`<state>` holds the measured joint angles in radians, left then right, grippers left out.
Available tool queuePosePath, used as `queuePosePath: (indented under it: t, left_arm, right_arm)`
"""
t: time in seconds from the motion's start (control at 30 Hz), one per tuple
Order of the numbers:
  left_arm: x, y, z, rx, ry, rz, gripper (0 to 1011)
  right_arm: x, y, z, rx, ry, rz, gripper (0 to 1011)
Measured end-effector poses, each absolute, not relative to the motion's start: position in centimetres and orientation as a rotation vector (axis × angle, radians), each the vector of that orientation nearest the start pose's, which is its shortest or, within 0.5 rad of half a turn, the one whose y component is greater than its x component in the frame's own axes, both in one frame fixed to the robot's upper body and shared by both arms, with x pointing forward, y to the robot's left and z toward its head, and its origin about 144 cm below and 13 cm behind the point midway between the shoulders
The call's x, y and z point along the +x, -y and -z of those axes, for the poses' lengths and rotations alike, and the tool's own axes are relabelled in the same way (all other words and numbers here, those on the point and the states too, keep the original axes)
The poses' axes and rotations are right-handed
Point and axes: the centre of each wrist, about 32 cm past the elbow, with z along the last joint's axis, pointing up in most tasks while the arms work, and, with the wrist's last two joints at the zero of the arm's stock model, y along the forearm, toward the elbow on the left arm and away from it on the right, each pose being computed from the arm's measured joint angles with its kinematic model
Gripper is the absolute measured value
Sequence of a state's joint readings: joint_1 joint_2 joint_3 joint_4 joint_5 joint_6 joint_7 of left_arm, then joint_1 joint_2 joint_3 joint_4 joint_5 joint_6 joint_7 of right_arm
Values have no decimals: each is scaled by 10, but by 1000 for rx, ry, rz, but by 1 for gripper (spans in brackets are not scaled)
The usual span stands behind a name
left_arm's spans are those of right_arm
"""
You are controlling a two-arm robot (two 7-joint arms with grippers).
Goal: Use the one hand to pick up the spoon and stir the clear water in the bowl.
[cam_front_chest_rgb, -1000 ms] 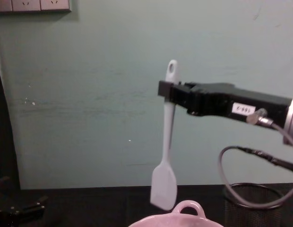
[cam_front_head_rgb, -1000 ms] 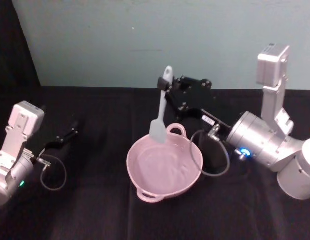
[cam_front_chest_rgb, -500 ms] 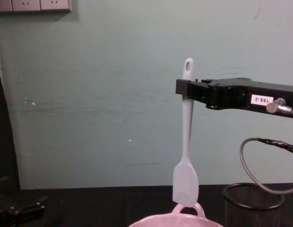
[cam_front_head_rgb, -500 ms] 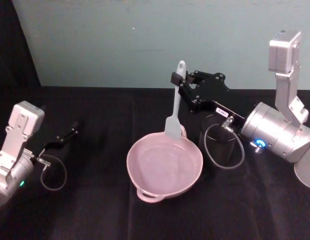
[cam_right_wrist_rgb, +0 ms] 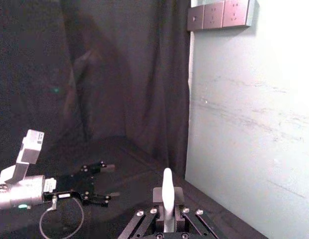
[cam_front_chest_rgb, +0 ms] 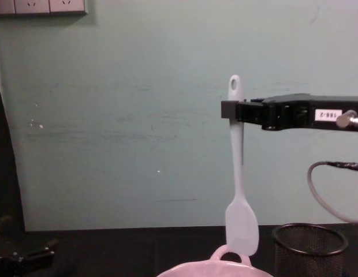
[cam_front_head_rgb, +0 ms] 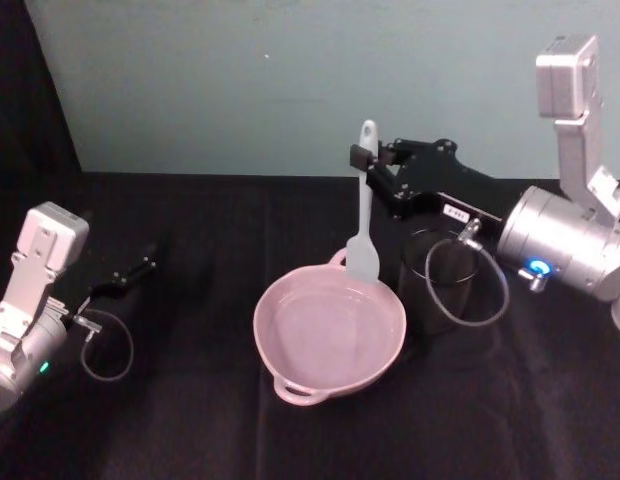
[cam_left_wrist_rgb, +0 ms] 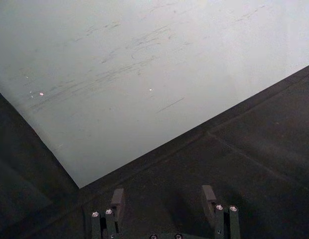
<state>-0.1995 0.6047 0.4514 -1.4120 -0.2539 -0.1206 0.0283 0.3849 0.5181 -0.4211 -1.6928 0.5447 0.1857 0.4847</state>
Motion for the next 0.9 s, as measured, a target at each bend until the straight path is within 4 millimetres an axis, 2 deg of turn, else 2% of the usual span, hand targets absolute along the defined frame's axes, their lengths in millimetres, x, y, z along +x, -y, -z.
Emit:
queuePosePath:
  t: [0.5,0.7,0.9]
  left_arm:
    - [489,-310,-1140,304,285,-1248,1005]
    - [489,-310,-1140,304,285,-1248,1005]
    - [489,-310,-1140,304,285,-1248,1005]
  right_arm:
    - [526,276,-1308,-7,132,734,114]
    - [526,287,-1310,-14,130,773,114]
    - [525,292,-1303,-19,128,801,114]
